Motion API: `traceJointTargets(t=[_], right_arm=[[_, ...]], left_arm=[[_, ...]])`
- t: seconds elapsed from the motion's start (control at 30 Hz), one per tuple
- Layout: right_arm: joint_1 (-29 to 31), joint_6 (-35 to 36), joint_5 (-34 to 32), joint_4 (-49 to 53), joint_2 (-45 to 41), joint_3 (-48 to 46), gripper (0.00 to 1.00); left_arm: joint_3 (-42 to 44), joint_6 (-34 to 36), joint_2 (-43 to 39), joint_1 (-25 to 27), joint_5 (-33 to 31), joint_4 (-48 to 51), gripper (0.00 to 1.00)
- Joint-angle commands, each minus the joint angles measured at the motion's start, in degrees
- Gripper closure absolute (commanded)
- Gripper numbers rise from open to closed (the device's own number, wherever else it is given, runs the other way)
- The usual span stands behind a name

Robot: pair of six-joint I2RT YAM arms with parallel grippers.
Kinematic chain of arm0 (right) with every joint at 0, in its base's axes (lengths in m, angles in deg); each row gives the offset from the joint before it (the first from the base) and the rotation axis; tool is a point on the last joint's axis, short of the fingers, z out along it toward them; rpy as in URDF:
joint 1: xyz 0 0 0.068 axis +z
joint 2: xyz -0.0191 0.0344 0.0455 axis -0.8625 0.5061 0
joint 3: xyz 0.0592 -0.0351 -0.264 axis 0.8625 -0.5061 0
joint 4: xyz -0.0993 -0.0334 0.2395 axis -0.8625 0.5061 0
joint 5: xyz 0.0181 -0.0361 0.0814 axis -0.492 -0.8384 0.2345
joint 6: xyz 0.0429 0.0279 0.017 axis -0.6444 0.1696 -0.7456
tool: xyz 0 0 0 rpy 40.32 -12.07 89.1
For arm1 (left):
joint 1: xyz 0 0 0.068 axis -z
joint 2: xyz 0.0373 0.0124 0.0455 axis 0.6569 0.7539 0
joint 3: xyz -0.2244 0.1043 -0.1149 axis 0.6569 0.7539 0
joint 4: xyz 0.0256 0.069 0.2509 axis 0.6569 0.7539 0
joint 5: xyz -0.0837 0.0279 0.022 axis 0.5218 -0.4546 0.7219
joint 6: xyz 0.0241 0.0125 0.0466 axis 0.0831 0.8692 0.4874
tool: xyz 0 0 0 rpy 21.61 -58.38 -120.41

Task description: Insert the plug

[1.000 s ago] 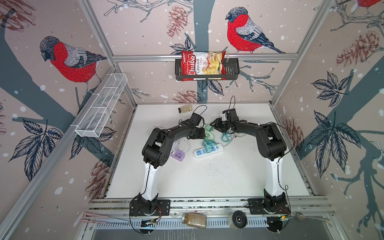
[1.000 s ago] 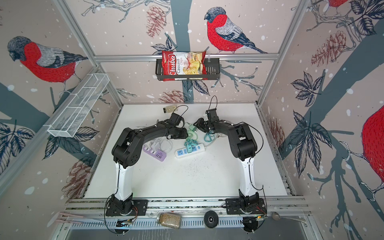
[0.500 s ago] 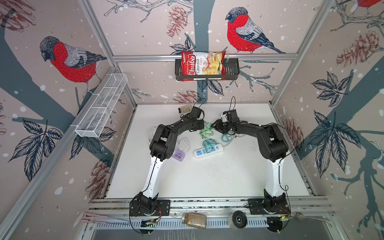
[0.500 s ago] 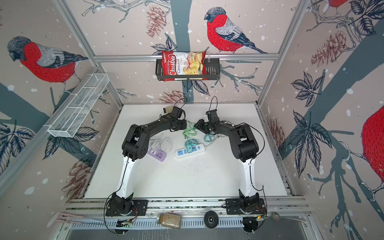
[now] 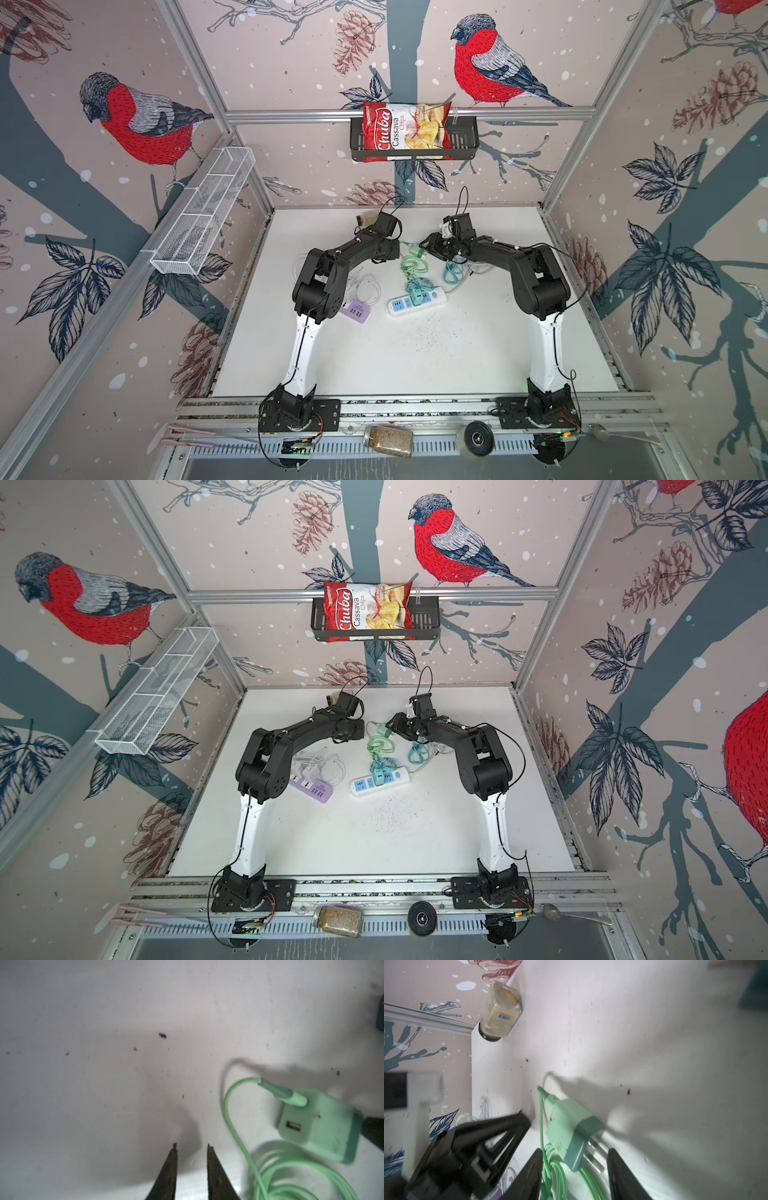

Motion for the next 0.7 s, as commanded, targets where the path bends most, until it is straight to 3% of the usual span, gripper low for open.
traceJointTargets(t=[0.0, 0.1, 0.27, 0.67], right_arm=[[-0.1, 5.47, -6.39, 5.96, 0.24, 1.96, 0.49], [-0.63, 7.64, -8.35, 6.86, 0.48, 2.62, 0.48], [-1.0, 10.67, -6.12, 8.7, 3.82, 7.3, 0.49], [0.49, 13.79, -5.79, 12.64, 9.05, 15.8, 0.49]], left_arm=[[3.12, -0.8, -4.82, 0.39, 0.47, 0.24, 0.72], [6.77, -1.04, -8.39, 1.49, 3.73, -1.06, 0.68], [8.06, -3.12, -7.94, 4.61, 7.74, 1.05, 0.54], [8.79, -6.86, -3.76, 6.52, 7.54, -1.18, 0.49]])
